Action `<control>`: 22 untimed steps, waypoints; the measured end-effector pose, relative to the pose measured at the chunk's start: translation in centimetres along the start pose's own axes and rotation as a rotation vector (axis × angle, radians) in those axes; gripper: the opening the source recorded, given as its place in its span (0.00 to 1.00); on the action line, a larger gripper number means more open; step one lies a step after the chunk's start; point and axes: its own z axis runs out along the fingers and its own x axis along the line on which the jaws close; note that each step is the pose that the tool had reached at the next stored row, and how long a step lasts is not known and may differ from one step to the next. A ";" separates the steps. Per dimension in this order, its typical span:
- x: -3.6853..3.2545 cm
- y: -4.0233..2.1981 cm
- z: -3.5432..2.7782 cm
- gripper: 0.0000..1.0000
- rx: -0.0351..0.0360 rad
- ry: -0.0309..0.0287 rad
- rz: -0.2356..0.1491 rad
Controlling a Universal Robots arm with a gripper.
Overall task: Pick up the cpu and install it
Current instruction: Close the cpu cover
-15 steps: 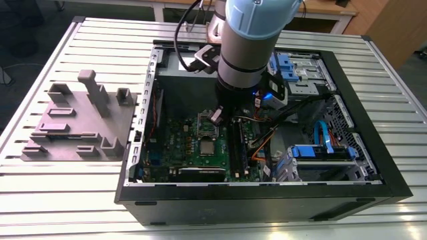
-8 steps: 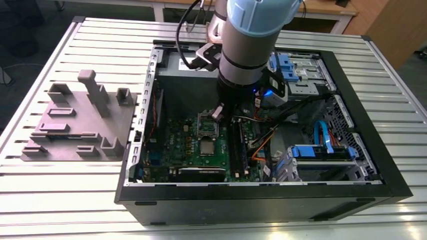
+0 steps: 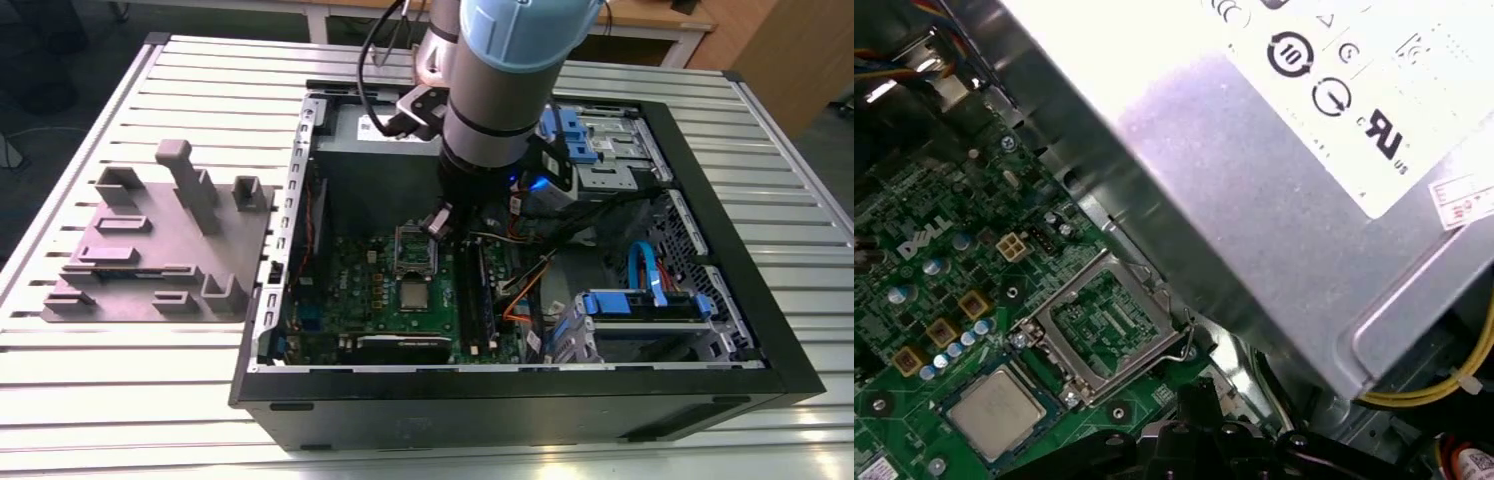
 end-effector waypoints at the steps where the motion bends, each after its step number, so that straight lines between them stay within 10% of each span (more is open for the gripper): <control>1: -0.02 0.03 0.07 0.10 -0.0012 -0.0013 0.000; 22: -0.63 0.67 0.65 0.10 -0.0115 0.0027 -0.081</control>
